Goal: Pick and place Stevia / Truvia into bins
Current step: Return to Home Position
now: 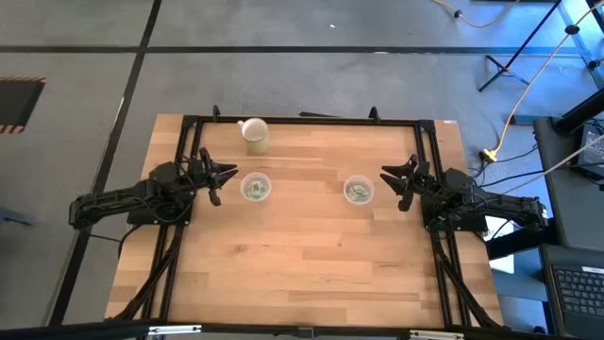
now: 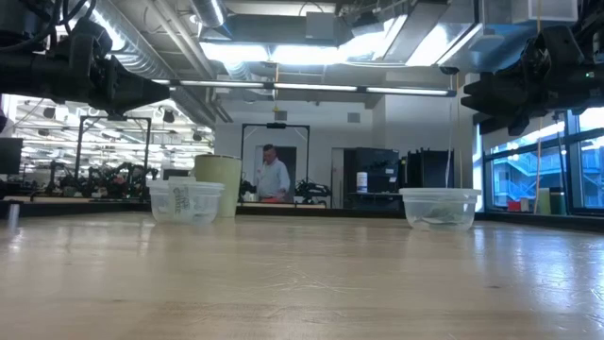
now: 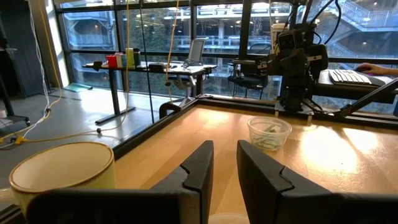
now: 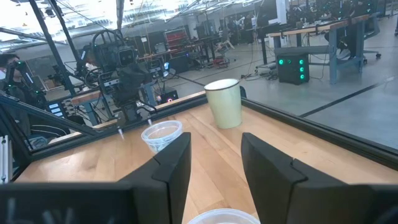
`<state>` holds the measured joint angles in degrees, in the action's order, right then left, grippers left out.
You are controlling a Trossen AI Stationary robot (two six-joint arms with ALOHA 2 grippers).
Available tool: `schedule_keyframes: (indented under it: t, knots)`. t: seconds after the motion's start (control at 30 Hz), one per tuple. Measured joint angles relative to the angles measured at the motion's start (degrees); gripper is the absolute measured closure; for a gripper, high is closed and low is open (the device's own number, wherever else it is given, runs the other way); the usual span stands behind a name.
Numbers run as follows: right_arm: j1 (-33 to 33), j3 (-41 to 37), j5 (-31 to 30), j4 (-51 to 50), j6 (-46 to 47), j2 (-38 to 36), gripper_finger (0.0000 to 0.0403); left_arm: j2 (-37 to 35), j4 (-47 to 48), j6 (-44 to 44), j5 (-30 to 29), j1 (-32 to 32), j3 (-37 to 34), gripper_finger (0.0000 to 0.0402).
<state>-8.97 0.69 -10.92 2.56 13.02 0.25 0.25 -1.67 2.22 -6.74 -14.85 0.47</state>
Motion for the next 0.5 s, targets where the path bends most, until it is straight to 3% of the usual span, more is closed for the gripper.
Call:
schedule_keyframes:
  t: [0.5]
  knots:
    - [0.0, 0.0, 0.0, 0.0, 0.0, 0.0, 0.0258, 0.0, 0.0, 0.0, 0.0, 0.0, 0.0, 0.0335]
